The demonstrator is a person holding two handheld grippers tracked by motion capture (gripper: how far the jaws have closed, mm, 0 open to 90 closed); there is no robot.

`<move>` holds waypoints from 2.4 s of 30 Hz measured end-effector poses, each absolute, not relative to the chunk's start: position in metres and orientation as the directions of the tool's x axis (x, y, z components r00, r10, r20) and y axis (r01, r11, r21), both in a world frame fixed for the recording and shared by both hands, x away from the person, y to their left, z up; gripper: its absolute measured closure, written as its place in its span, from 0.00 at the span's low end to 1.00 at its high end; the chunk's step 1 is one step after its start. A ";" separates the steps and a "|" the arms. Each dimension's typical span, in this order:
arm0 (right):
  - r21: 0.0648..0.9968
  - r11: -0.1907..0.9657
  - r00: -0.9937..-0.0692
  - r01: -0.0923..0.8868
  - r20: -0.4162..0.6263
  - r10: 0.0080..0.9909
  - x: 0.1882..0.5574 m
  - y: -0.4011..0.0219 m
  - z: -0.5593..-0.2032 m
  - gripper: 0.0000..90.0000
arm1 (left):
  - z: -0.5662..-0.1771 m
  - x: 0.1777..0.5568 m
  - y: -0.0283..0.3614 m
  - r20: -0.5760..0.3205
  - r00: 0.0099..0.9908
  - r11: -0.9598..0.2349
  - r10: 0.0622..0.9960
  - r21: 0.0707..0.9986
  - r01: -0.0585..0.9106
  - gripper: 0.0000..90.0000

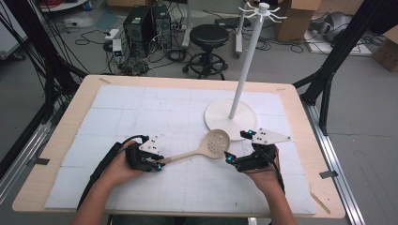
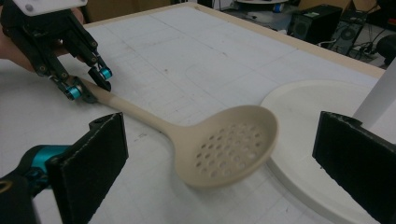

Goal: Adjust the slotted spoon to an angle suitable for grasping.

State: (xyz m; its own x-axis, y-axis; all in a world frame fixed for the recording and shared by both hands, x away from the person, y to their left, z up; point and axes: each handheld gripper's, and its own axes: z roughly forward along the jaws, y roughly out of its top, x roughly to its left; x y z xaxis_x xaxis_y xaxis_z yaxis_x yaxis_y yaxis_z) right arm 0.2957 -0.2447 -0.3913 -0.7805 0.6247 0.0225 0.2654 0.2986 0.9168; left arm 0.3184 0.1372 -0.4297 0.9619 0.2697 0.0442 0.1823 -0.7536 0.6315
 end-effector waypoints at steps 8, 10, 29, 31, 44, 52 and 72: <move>0.915 0.308 -0.783 0.261 0.014 0.622 0.296 -0.242 -0.392 0.02 | -0.430 0.317 0.120 0.052 0.979 -0.767 0.197 0.630 0.121 0.78; 0.914 0.309 -0.783 0.265 0.017 0.621 0.296 -0.241 -0.392 0.02 | -0.430 0.316 0.114 0.054 0.981 -0.768 0.186 0.631 0.111 0.78; 0.915 0.305 -0.782 0.264 0.018 0.623 0.295 -0.243 -0.392 0.02 | -0.431 0.300 0.168 0.031 0.942 -0.706 0.334 0.670 0.228 0.63; 0.914 0.307 -0.784 0.264 0.018 0.621 0.295 -0.242 -0.392 0.02 | -0.432 0.301 0.170 0.025 0.940 -0.701 0.340 0.673 0.235 0.63; 0.912 0.312 -0.786 0.266 0.018 0.617 0.295 -0.239 -0.393 0.02 | -0.434 0.320 0.177 0.030 0.901 -0.668 0.433 0.682 0.298 0.72; 0.910 0.315 -0.788 0.268 0.019 0.615 0.296 -0.238 -0.394 0.02 | -0.433 0.328 0.160 0.060 0.927 -0.704 0.370 0.669 0.238 0.74; 0.912 0.310 -0.786 0.268 0.021 0.617 0.296 -0.241 -0.394 0.02 | -0.420 0.344 0.125 0.040 0.930 -0.644 0.366 0.732 0.222 0.62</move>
